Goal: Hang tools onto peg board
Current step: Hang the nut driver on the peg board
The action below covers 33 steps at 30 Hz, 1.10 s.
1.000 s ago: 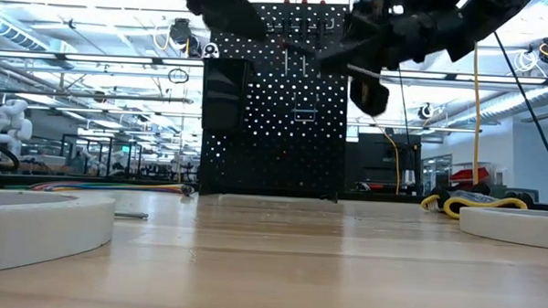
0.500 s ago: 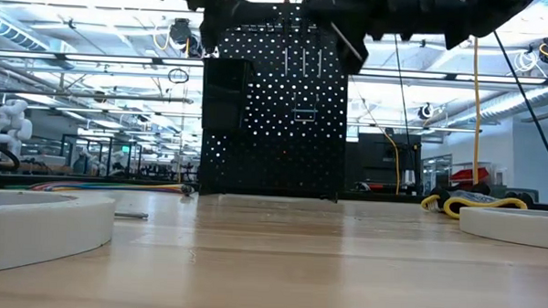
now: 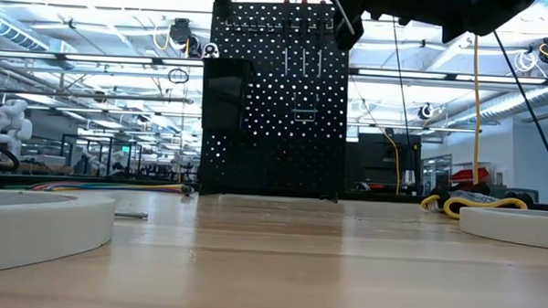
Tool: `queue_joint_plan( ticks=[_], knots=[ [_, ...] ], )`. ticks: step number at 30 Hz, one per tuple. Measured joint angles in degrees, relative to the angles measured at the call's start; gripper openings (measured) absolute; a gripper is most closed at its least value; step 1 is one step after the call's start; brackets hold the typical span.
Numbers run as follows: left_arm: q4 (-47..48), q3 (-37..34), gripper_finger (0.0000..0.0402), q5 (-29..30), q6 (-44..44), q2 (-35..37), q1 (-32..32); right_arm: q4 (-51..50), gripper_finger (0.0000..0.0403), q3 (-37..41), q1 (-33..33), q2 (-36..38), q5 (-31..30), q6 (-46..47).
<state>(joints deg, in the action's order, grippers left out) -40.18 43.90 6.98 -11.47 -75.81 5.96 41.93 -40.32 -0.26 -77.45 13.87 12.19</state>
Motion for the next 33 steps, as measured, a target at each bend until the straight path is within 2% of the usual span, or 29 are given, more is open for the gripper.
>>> queue_joint_plan(
  ticks=[3,15,19,33],
  knots=[
    [-0.01,0.02,0.0173,-3.8,4.07,-0.28,0.22,0.03,0.0022,0.0,0.0,0.0,-0.02,0.02],
    [-3.07,0.96,0.0173,-1.96,6.01,-1.27,-0.29,1.78,0.0022,0.0,0.0,-0.27,-0.42,0.42],
    [-3.01,3.35,0.0173,-5.29,6.02,-3.45,-0.79,3.97,0.0022,-0.01,0.0,-1.22,-0.52,0.42],
    [-4.44,4.07,0.0173,-2.55,7.39,-3.74,-1.57,4.2,0.0023,0.0,0.0,-2.01,-3.78,0.22]
  ],
)
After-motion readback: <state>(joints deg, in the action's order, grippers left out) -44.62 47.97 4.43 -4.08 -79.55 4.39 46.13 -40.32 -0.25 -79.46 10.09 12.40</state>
